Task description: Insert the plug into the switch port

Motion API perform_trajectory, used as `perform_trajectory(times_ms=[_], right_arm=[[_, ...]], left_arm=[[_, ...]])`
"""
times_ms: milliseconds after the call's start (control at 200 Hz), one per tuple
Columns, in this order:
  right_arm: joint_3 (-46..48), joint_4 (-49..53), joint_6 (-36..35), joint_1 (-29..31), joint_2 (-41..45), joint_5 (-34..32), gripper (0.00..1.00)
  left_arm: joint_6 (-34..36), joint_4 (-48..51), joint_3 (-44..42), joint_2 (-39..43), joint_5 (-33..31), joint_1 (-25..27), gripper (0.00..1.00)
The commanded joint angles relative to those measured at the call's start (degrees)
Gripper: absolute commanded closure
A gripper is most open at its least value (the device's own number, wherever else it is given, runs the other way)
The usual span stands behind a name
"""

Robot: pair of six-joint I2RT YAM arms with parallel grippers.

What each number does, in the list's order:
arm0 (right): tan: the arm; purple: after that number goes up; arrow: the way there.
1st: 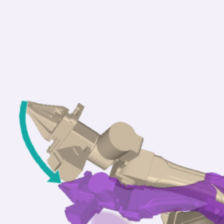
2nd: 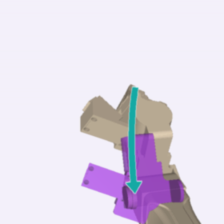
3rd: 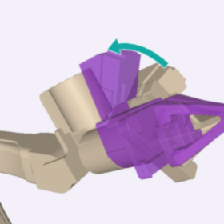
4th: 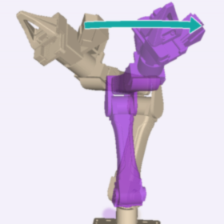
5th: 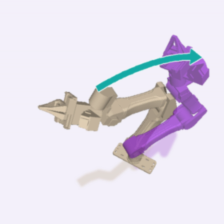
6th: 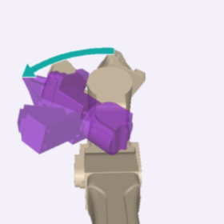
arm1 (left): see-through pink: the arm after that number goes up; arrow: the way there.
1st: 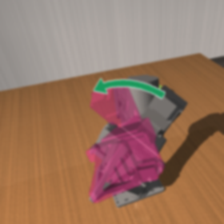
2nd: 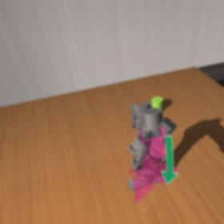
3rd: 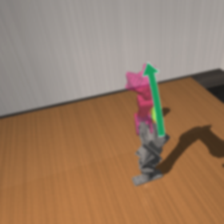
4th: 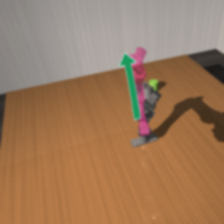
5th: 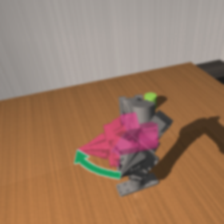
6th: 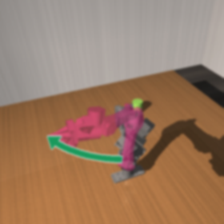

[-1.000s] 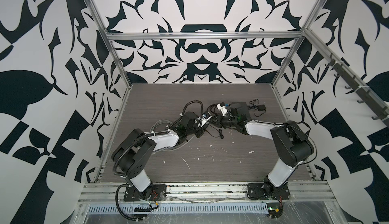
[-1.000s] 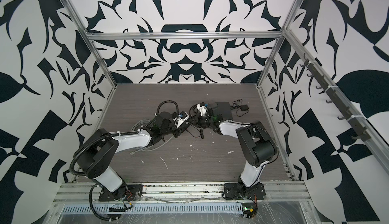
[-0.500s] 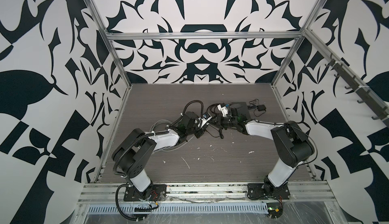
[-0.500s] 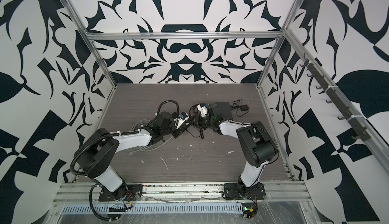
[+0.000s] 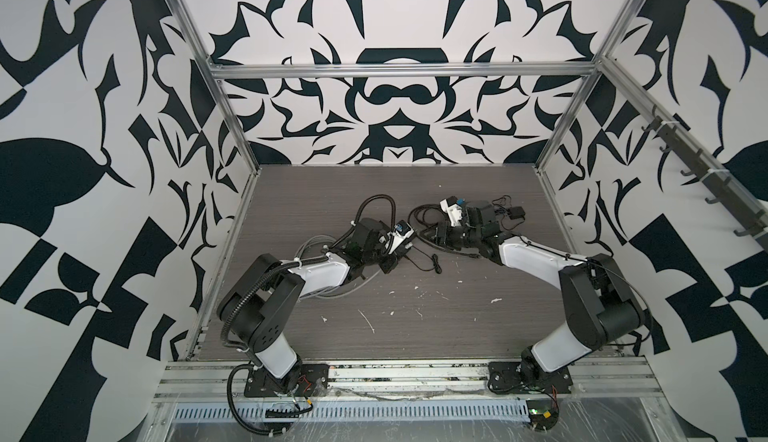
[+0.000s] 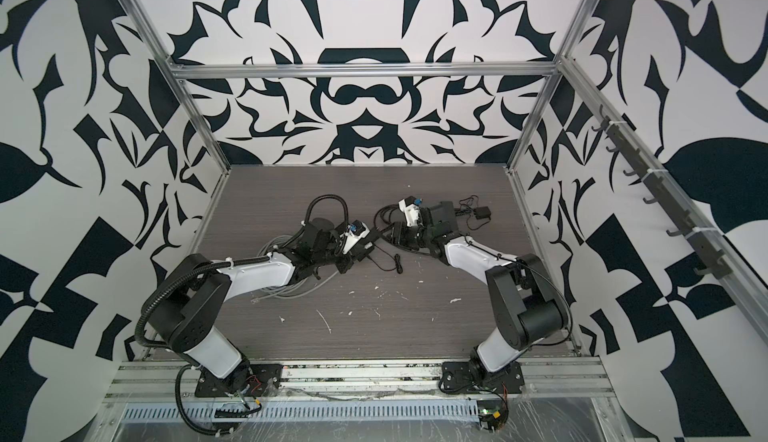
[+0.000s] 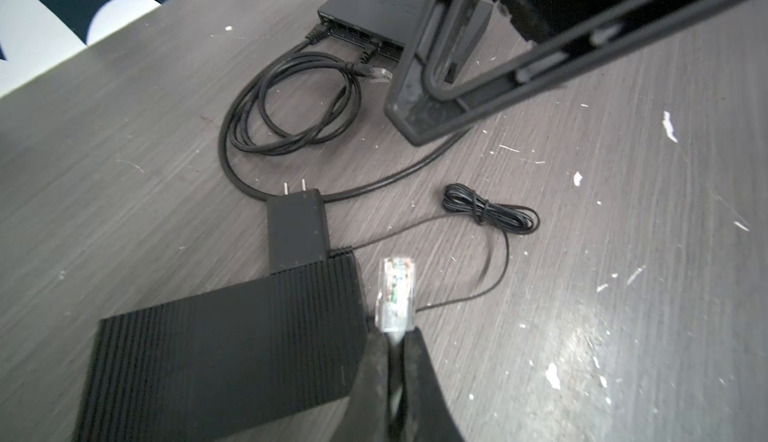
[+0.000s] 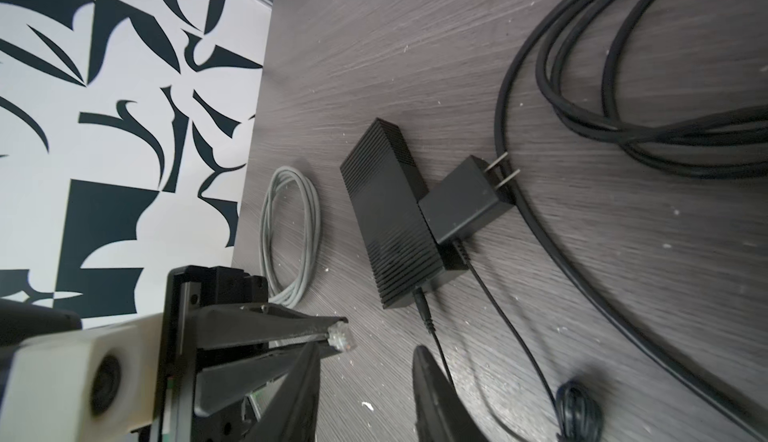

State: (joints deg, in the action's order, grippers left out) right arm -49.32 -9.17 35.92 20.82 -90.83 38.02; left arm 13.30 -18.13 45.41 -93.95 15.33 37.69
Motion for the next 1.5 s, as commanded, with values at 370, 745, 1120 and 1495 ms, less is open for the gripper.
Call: perform_trajectory(times_ms=[370,745,1120,1495], right_arm=[[3.56,-4.58,-4.41,0.71,4.63,10.29,0.60],[5.11,-2.33,-2.95,0.71,10.00,1.52,0.60],[5.06,-0.69,-3.12,0.80,11.24,2.18,0.61],[5.28,-1.39,-3.23,2.07,10.60,3.12,0.61]], left_arm=[[-2.69,0.03,-2.86,5.38,17.60,-3.74,1.00],[-5.08,-1.91,-3.88,6.50,26.33,-6.21,1.00],[-7.63,-5.14,-5.15,7.54,31.91,-7.81,1.00],[-10.78,-9.15,-5.85,7.30,38.31,-10.44,1.00]])
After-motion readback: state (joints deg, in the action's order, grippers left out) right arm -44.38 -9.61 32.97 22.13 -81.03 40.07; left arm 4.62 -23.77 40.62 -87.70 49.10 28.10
